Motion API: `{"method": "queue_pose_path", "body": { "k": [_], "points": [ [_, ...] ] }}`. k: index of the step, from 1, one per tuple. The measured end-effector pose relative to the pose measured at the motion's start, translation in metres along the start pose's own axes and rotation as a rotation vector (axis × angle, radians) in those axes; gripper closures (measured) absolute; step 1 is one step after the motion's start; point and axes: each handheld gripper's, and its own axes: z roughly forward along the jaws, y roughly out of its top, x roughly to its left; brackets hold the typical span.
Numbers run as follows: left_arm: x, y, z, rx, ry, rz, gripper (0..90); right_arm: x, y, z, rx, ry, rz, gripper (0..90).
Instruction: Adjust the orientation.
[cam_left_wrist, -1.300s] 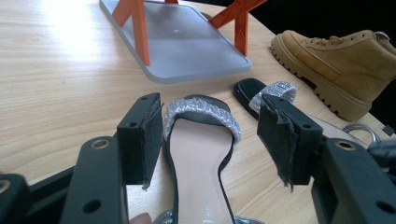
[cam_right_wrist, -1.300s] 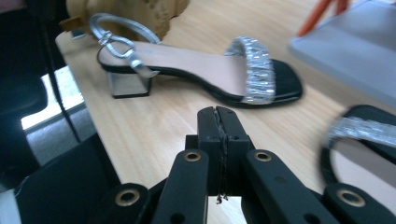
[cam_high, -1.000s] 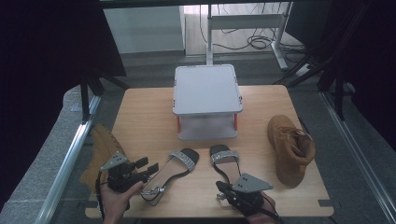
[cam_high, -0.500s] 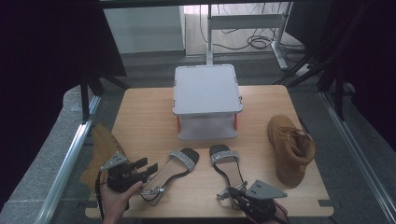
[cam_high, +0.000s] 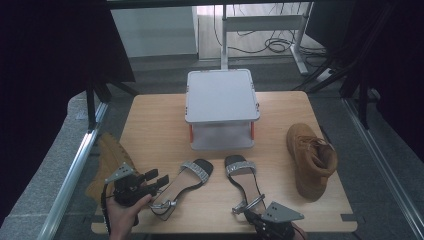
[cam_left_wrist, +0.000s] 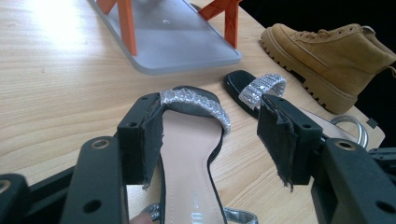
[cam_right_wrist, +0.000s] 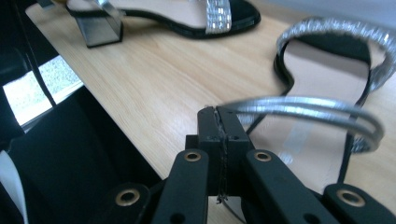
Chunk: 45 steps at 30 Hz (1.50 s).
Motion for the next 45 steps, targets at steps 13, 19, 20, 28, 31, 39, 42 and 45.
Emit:
{"method": "queue_pose_path", "body": {
  "k": [13, 19, 20, 28, 31, 39, 42, 45],
  "points": [
    [-0.001, -0.002, 0.005, 0.024, -0.009, 0.004, 40.3, 0.000, -0.005, 0.010, 0.023, 0.006, 0.009, 89.7],
    [0.001, -0.002, 0.004, 0.022, -0.006, -0.001, 40.2, -0.004, -0.006, 0.006, 0.026, -0.010, 0.013, 89.7],
    [0.001, -0.002, 0.004, 0.023, -0.006, 0.000, 40.2, -0.005, -0.007, 0.005, 0.024, -0.017, 0.014, 89.7],
    [0.001, -0.002, 0.004, 0.026, -0.006, 0.002, 40.2, -0.016, -0.013, -0.005, 0.018, -0.043, 0.038, 89.7],
    [0.001, -0.002, 0.005, 0.027, -0.005, 0.001, 40.2, -0.024, -0.017, -0.010, 0.014, -0.063, 0.060, 89.7],
    [0.001, -0.002, 0.006, 0.034, -0.007, 0.003, 40.0, -0.042, -0.024, -0.021, -0.013, -0.094, 0.104, 89.7],
    [0.002, -0.002, 0.004, 0.030, -0.003, 0.000, 40.0, -0.042, -0.026, -0.023, -0.016, -0.092, 0.095, 89.8],
    [0.002, -0.002, 0.004, 0.030, -0.002, 0.001, 40.0, -0.040, -0.027, -0.026, -0.021, -0.081, 0.092, 89.8]
  ]
}}
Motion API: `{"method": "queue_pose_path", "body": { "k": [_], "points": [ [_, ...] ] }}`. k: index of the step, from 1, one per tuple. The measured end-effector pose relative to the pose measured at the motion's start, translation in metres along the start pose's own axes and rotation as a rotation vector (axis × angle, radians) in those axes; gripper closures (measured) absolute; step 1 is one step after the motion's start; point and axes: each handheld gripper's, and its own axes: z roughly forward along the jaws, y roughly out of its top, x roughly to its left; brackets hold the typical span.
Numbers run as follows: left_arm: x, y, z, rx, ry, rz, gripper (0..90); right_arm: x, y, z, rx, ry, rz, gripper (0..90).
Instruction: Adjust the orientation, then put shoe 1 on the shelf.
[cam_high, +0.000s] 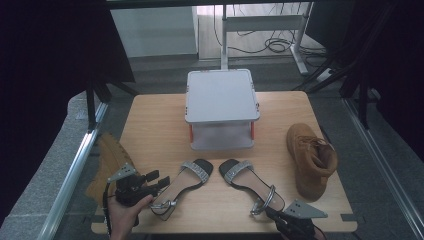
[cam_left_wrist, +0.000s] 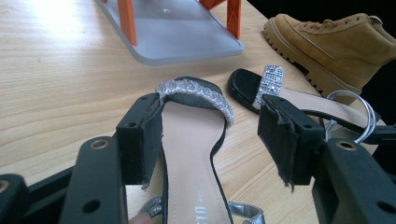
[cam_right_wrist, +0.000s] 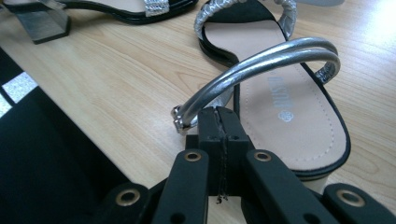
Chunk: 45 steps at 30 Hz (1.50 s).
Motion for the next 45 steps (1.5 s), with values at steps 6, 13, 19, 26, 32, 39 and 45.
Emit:
{"method": "queue_pose_path", "body": {
  "k": [6, 13, 19, 26, 32, 39, 45],
  "points": [
    [-0.001, 0.001, -0.001, -0.001, 0.011, 0.011, 40.0, -0.005, -0.004, -0.027, -0.083, -0.023, 0.015, 89.8],
    [-0.003, 0.005, -0.013, -0.030, 0.049, 0.027, 39.9, -0.008, 0.007, -0.032, -0.113, -0.028, -0.002, 87.9],
    [-0.010, 0.007, -0.003, 0.035, 0.068, 0.094, 39.4, -0.010, 0.031, -0.025, -0.111, -0.015, -0.032, 81.2],
    [-0.017, 0.013, 0.008, 0.118, 0.065, 0.153, 37.5, -0.013, 0.066, -0.007, -0.099, 0.013, -0.083, 62.1],
    [-0.018, 0.022, 0.020, 0.198, 0.088, 0.152, 36.4, -0.018, 0.088, 0.013, -0.096, 0.055, -0.087, 54.4],
    [-0.015, 0.019, 0.041, 0.306, 0.125, 0.139, 35.1, -0.022, 0.084, 0.018, -0.093, 0.044, -0.086, 52.0],
    [-0.015, 0.013, 0.055, 0.367, 0.154, 0.131, 34.6, -0.030, 0.074, 0.011, -0.091, 0.017, -0.063, 51.5]
  ]
}}
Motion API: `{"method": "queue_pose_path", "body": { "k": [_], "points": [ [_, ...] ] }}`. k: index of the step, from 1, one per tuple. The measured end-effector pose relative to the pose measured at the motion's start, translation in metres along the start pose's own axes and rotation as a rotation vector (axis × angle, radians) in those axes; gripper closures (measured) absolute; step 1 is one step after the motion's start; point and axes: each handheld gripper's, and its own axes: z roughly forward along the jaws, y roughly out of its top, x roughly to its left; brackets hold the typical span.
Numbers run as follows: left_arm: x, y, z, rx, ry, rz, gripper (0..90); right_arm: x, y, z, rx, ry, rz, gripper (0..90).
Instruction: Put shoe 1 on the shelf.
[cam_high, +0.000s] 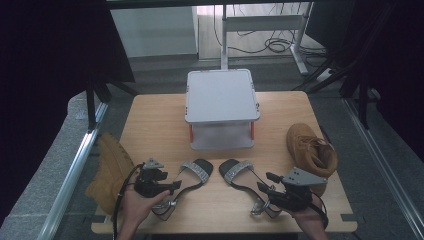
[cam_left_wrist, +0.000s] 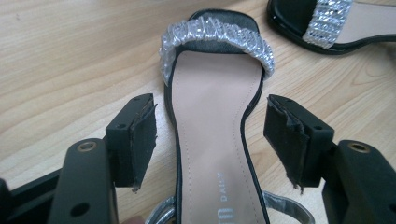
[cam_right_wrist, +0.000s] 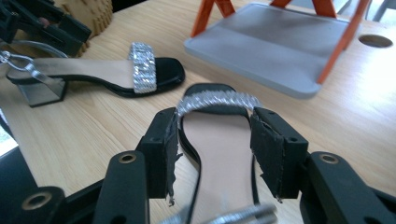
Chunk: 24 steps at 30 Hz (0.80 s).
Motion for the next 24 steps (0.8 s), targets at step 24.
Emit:
{"method": "queue_pose_path", "body": {
  "k": [24],
  "points": [
    [-0.005, 0.001, 0.035, 0.278, 0.027, 0.043, 34.6, -0.009, -0.003, 0.015, 0.113, 0.007, 0.019, 47.6]
  ]
}}
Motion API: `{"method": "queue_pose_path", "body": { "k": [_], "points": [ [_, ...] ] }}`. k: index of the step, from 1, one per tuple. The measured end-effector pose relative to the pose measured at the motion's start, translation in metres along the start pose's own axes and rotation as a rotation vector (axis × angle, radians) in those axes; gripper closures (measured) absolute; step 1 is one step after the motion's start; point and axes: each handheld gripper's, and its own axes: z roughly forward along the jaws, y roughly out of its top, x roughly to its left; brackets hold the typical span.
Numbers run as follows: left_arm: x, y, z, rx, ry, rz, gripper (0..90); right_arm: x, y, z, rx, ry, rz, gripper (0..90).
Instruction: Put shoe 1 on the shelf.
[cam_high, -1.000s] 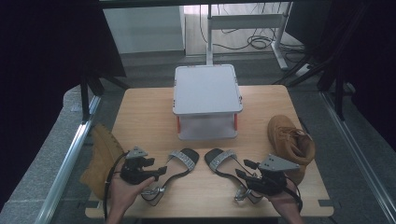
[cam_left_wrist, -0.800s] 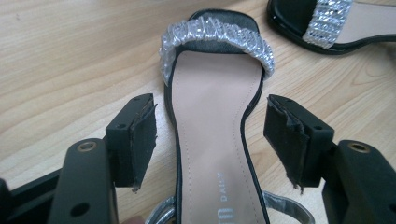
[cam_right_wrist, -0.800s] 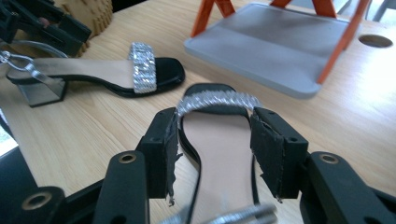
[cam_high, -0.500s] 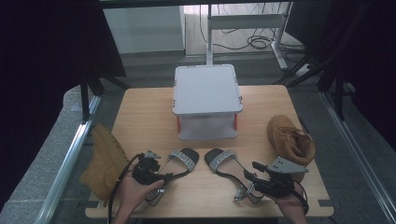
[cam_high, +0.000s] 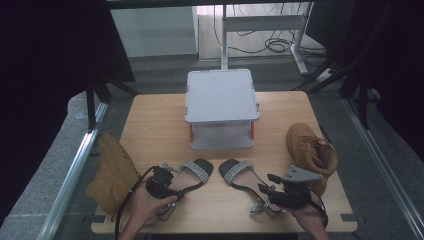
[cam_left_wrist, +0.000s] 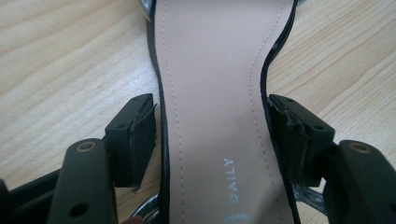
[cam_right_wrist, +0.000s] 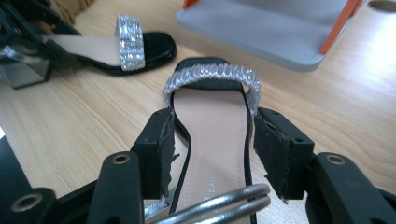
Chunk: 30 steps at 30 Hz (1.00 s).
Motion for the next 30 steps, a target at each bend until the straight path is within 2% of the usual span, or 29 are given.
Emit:
{"method": "queue_pose_path", "body": {
  "k": [7, 11, 15, 21, 24, 27, 30],
  "points": [
    [-0.002, 0.003, 0.004, 0.044, -0.007, -0.008, 38.1, 0.003, 0.021, 0.028, 0.267, -0.015, -0.091, 40.8],
    [-0.001, 0.003, 0.005, 0.054, -0.013, -0.011, 39.4, 0.002, 0.024, 0.048, 0.397, -0.044, -0.110, 35.4],
    [-0.003, 0.005, 0.005, 0.071, 0.004, -0.006, 39.5, 0.002, 0.020, 0.062, 0.533, -0.022, -0.113, 31.9],
    [-0.004, 0.006, 0.006, 0.075, 0.014, -0.003, 40.0, 0.000, 0.021, 0.070, 0.582, -0.010, -0.081, 34.0],
    [-0.005, 0.006, 0.006, 0.075, 0.019, -0.008, 40.3, -0.003, 0.021, 0.077, 0.619, 0.013, -0.043, 35.6],
    [-0.005, 0.006, 0.006, 0.070, 0.020, -0.015, 40.9, -0.002, 0.021, 0.081, 0.638, 0.001, -0.040, 37.4],
    [-0.004, 0.004, 0.005, 0.058, 0.012, -0.020, 41.2, -0.003, 0.021, 0.080, 0.634, -0.005, -0.028, 39.0]
  ]
}}
